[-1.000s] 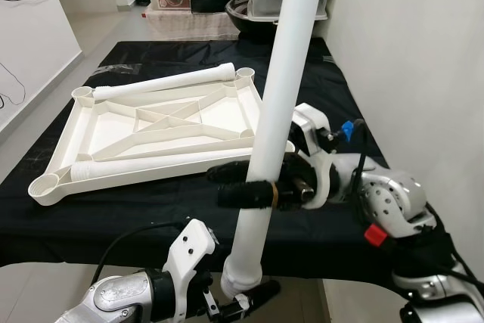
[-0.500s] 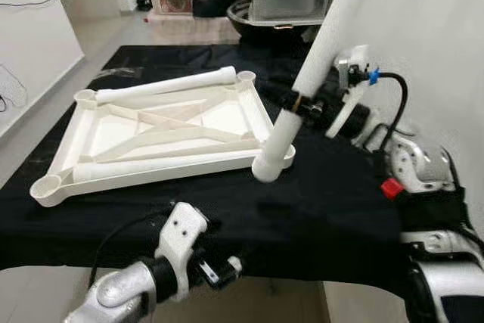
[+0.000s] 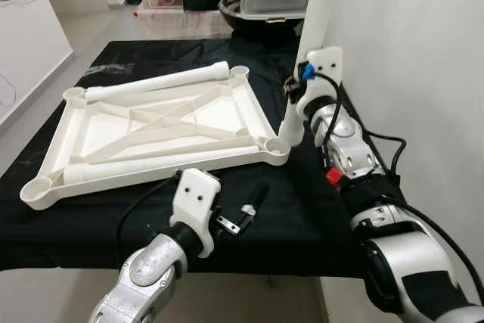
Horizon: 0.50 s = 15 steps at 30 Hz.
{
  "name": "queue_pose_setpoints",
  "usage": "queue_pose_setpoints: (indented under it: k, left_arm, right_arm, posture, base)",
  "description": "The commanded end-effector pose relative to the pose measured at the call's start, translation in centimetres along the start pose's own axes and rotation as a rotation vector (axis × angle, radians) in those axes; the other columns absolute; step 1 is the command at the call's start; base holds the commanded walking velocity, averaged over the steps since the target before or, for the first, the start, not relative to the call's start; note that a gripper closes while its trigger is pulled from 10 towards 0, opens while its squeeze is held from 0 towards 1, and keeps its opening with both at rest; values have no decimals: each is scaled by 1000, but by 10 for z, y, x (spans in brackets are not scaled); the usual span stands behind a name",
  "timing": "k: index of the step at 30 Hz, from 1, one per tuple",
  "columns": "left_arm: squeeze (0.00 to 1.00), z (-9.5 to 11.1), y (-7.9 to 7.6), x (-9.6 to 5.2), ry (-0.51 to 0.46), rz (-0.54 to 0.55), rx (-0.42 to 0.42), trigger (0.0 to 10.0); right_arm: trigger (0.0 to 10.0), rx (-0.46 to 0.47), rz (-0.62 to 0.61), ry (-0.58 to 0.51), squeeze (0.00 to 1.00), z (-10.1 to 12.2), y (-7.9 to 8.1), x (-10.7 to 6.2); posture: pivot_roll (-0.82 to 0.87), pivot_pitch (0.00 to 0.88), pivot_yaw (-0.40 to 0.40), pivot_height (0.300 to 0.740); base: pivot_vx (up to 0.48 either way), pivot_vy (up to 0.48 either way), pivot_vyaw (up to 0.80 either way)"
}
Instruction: Building children table
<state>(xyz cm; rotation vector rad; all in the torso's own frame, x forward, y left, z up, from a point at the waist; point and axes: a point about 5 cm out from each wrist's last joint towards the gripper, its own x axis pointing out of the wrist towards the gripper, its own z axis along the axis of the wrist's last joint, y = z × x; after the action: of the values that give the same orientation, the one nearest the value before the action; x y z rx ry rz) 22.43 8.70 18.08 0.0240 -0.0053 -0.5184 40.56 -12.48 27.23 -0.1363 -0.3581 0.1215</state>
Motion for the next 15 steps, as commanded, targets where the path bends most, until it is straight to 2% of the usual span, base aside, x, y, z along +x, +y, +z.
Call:
queue_pose_setpoints:
  k: [1,2,6,8,10,13,15]
  left_arm:
    - [0,0,-4,-3,9,8,-6,10000]
    - [0,2,-8,-4,7,10,-18,10000]
    - [0,2,-13,-6,11,9,-22,10000]
    - [0,1,-15,-7,19,15,-18,10000]
    - [0,1,-16,-7,18,25,-15,10000]
    - [0,1,-16,-6,16,28,-15,10000]
    - [0,2,-16,-6,17,35,-11,10000]
  right_arm:
    - [10000,-24,-27,-44,0,7,5,3]
    - [10000,-37,-82,-71,0,14,5,8]
    - [10000,-45,-149,-105,0,26,3,15]
    - [10000,-95,-188,-133,0,33,7,19]
    - [10000,-140,-211,-146,0,29,13,19]
    - [10000,-136,-187,-128,0,23,18,17]
    - [10000,-141,-132,-84,0,5,31,11]
  posture:
    - [134,186,-30,740]
    - [145,216,-42,740]
    - [145,227,-43,740]
    - [143,239,-41,740]
    - [140,243,-43,740]
    - [139,249,-45,740]
    - [143,256,-47,740]
  base:
    - [0,0,0]
    - [0,0,0]
    - [0,0,0]
    - [0,0,0]
    - [0,0,0]
    - [0,0,0]
    - [0,0,0]
